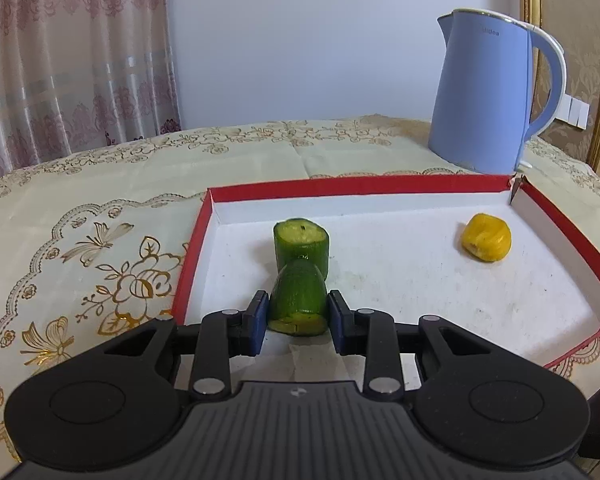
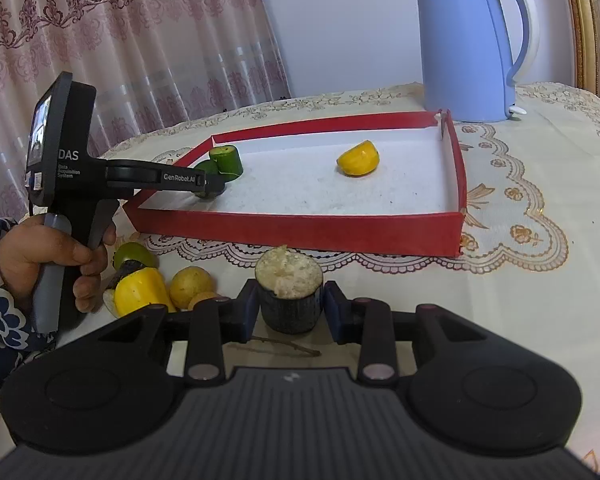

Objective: Organize fruits
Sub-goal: 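Carry the cucumber piece into the red tray and open the left gripper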

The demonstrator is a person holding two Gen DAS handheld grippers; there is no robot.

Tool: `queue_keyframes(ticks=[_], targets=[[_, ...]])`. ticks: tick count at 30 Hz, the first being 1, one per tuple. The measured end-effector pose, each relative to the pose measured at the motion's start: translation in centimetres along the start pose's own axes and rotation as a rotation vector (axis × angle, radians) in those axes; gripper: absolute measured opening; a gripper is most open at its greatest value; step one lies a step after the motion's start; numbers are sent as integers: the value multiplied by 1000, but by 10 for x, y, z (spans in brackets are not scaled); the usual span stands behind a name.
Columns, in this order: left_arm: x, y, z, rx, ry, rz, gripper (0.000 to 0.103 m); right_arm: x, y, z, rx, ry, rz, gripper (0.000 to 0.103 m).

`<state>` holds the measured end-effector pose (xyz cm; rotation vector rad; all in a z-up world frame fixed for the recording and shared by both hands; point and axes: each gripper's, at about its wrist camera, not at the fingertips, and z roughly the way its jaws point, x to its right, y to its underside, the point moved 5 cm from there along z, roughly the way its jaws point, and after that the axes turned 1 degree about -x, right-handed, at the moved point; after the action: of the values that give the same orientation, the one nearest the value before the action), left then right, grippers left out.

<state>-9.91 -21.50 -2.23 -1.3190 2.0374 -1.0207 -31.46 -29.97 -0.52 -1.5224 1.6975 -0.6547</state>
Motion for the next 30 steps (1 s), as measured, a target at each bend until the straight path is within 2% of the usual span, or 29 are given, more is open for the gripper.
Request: queue_keyframes(ticks=[9,26,27,30], targets=[[1,1,0,11,-7,7,31,-1,0,2,-13,12,-10,33],[0,-1,-6,23,32,-12,32,-4,0,3,-20,34,-37,33],[0,-1,-6,22,34,-13,35,-4,0,3,-20,34,-38,33],[1,-2,-7,31,32,-9,67,-4,0,3,-21,34,-38,33]])
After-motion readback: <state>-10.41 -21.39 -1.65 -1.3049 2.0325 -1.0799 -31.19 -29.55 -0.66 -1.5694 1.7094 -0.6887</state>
